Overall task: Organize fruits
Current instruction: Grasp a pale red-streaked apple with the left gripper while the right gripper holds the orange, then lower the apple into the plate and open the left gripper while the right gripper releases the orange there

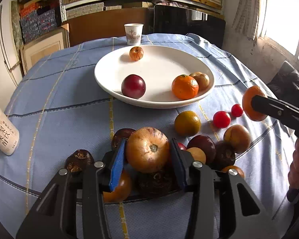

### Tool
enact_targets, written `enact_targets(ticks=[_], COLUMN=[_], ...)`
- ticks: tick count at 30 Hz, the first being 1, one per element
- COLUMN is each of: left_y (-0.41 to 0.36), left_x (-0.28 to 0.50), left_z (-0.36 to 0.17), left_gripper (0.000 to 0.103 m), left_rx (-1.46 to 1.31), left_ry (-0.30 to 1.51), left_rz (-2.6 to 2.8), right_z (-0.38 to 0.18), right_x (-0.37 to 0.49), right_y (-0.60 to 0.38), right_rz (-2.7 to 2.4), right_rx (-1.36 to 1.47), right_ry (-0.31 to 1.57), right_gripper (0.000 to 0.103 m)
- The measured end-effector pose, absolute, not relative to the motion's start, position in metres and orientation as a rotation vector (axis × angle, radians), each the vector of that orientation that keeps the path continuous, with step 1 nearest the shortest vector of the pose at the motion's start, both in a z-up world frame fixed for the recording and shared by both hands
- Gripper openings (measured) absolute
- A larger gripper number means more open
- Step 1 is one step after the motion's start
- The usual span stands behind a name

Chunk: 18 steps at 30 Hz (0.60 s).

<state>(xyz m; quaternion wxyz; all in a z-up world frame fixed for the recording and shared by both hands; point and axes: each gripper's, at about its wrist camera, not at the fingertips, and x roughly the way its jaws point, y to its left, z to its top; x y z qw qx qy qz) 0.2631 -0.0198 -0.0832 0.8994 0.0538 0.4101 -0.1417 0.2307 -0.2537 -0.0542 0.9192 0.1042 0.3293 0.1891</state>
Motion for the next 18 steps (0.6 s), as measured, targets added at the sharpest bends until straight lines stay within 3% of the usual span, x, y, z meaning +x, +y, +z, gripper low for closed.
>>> enact_targets(ticks=[18], left_y=[-0.010], left_x=[0.240], left_z=[-0.058], left_gripper=[0.043], left_rx=[0.080], left_ry=[0.726], left_rz=[-0.277], right_z=[-0.054], right_x=[0.226], right_y=[-0.238], right_rz=[0.436], right_rx=[0.150], right_ry=[0.664], right_gripper=[0.047])
